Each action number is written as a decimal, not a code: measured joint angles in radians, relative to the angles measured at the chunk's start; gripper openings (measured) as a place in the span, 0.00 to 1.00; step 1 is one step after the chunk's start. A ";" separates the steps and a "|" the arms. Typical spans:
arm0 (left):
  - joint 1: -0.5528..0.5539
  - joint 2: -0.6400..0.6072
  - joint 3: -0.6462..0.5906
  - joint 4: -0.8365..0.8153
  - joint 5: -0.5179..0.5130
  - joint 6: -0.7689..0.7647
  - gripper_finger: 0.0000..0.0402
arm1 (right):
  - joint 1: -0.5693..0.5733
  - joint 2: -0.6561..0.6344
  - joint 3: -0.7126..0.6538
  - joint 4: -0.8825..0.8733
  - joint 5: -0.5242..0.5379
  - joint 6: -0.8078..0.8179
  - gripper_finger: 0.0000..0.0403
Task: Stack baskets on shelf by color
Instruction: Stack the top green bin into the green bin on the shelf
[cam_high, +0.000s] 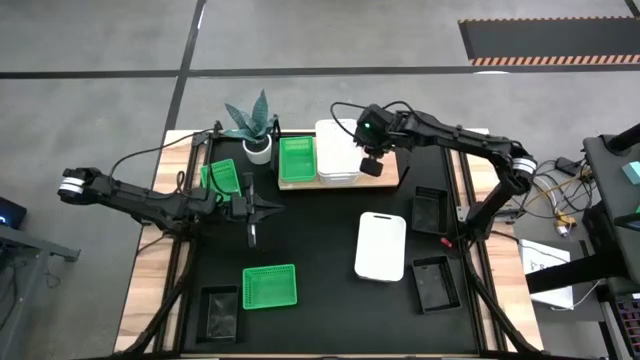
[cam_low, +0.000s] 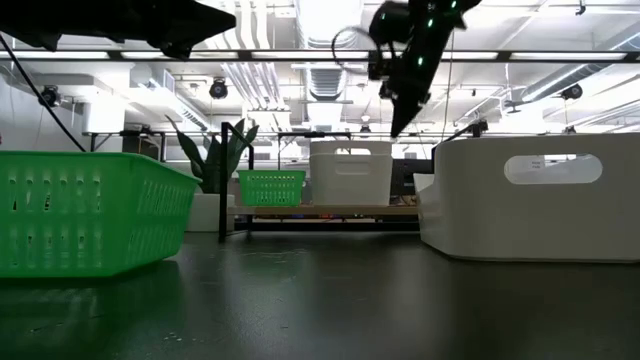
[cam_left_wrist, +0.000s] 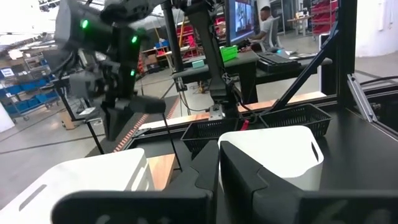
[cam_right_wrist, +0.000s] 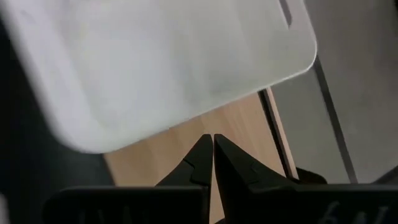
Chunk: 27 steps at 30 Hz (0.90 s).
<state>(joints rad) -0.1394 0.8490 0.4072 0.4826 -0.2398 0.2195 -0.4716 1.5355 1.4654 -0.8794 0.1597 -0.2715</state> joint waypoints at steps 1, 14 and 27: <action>0.000 0.000 0.000 -0.002 0.000 0.000 0.00 | 0.017 -0.018 -0.001 -0.001 0.000 0.011 0.02; 0.000 0.000 -0.006 -0.031 0.000 -0.013 0.00 | 0.413 -0.238 -0.201 0.231 -0.003 0.089 0.02; 0.000 0.059 -0.028 -0.087 -0.001 -0.345 0.00 | 0.624 -0.436 -0.620 0.715 0.050 0.030 0.02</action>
<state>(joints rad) -0.1394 0.9077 0.3792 0.3955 -0.2405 -0.1258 0.1521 1.0999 0.8458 -0.1640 0.2100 -0.2418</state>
